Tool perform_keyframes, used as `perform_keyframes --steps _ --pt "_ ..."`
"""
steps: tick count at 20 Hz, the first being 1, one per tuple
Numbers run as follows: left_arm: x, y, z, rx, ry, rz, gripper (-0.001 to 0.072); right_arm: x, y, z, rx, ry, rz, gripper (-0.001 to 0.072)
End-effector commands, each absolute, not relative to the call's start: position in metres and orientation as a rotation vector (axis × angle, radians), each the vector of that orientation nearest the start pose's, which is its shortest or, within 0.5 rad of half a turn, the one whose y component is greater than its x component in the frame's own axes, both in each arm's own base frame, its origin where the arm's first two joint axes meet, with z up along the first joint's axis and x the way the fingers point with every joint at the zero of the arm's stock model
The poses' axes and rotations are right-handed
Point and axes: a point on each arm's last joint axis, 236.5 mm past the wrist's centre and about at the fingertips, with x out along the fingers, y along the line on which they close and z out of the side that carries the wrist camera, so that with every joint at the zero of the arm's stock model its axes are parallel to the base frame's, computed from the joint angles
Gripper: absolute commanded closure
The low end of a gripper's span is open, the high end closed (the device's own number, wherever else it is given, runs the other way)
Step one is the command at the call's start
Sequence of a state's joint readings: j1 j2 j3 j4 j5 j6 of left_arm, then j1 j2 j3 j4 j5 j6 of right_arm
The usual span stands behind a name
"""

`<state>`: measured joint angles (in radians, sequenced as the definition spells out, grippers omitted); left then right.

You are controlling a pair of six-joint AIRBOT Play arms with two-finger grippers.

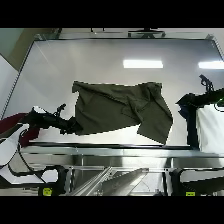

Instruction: Fold the shirts.

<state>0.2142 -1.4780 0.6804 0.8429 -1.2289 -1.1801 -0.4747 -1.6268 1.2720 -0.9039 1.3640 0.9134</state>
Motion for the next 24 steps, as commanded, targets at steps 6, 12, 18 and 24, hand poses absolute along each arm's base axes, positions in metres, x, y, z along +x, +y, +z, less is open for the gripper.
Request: perform_keyframes --steps 6,12,18,24 --pt "0.276 -0.123 -0.109 -0.625 1.654 -0.516 0.0690 0.383 -0.034 -0.057 0.378 1.366 0.505 0.0094" --pt "0.297 -0.104 -0.085 -0.652 1.563 -0.489 0.0689 0.370 0.011 -0.087 0.347 1.480 0.616 0.0094" --pt "0.297 -0.095 -0.085 -0.678 1.559 -0.471 0.0689 0.363 0.048 -0.109 0.315 1.554 0.688 0.0099" --pt "0.298 -0.095 -0.085 -0.679 1.557 -0.472 0.0688 0.355 0.055 -0.106 0.322 1.582 0.719 0.0589"
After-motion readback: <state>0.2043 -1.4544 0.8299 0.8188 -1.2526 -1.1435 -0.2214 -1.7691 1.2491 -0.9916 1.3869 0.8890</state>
